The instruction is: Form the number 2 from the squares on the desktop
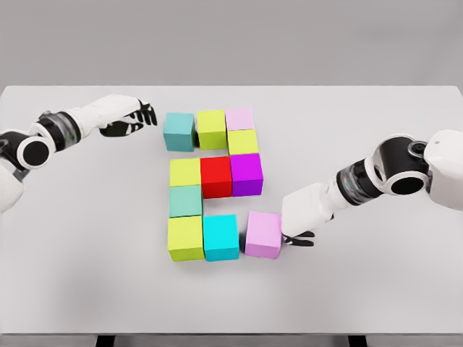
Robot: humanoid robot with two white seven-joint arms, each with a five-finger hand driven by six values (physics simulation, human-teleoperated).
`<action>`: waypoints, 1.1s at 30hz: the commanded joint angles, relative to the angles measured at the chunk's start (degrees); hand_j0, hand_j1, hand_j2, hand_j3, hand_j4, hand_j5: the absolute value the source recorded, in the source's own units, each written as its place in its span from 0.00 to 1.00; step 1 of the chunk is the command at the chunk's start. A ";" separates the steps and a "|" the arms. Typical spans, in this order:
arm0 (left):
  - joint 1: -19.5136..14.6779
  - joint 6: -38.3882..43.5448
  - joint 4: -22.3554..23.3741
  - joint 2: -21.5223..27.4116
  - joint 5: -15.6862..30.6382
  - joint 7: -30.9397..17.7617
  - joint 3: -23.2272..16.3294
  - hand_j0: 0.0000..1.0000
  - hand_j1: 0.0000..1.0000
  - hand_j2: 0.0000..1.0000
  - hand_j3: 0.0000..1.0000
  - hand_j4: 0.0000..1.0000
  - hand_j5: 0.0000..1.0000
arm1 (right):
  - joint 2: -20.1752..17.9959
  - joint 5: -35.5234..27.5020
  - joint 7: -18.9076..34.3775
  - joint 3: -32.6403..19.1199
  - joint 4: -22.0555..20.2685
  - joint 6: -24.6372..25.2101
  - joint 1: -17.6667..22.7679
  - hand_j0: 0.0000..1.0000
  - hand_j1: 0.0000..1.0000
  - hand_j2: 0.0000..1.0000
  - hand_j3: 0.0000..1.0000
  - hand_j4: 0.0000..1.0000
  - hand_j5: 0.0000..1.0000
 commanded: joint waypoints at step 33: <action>1.41 -0.04 -2.37 -0.40 0.93 -0.26 -0.79 0.47 0.47 0.47 0.47 0.47 0.47 | 0.16 0.07 0.00 -0.02 3.42 0.09 0.35 0.13 0.13 0.13 0.13 0.13 0.13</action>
